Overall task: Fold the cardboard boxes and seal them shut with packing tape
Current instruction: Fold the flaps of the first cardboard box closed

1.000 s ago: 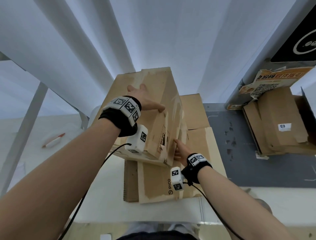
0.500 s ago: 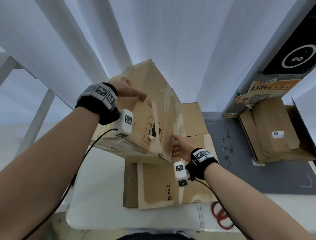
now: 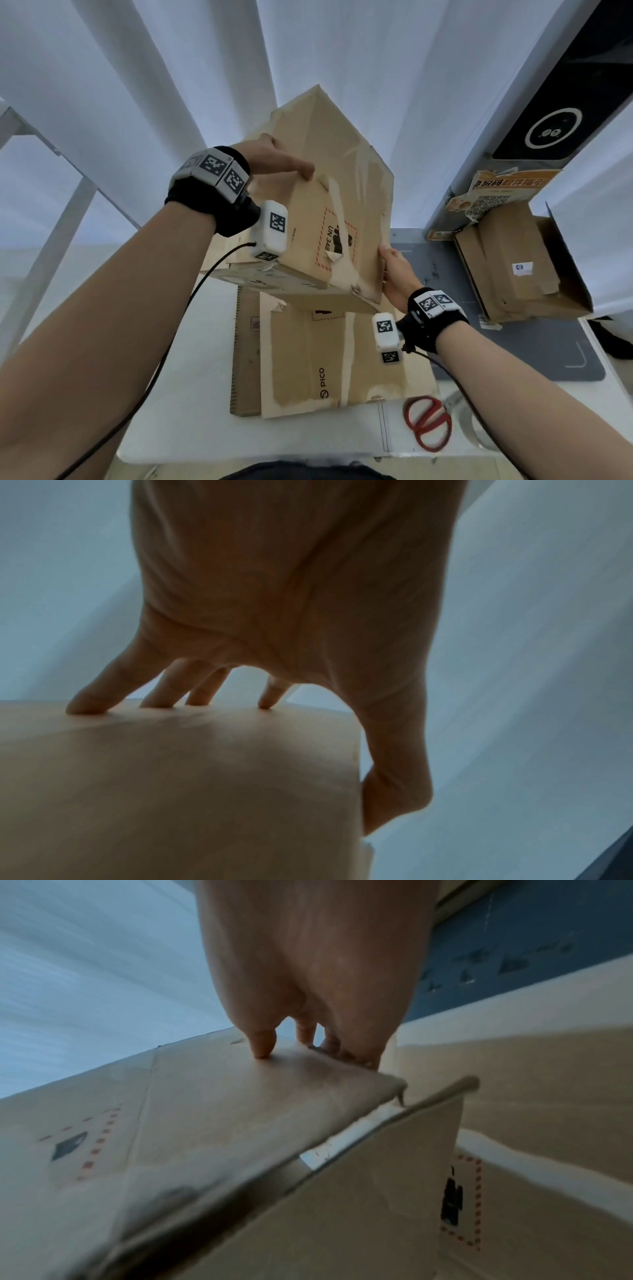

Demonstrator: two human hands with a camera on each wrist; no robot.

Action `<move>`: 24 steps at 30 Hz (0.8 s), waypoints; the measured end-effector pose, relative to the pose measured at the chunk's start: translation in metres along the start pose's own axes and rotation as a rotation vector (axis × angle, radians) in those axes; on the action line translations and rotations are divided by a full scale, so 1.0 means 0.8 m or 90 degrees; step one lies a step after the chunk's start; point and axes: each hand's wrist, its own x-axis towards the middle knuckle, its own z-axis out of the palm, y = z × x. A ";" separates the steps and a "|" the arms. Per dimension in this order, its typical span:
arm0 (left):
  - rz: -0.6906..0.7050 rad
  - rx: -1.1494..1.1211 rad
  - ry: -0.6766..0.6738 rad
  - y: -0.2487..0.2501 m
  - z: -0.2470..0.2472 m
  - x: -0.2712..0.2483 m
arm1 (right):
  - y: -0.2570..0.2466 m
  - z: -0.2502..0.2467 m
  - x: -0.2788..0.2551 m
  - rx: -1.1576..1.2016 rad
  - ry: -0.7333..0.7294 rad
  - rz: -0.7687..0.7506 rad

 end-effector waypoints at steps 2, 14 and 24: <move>0.008 -0.059 -0.023 0.004 0.013 -0.001 | -0.013 -0.019 -0.006 0.005 0.061 -0.045; 0.020 -0.479 -0.110 -0.081 0.131 0.026 | -0.104 -0.061 -0.063 -0.170 0.250 -0.303; -0.191 -0.883 -0.263 -0.161 0.232 0.002 | -0.119 0.005 -0.100 -0.394 0.172 -0.362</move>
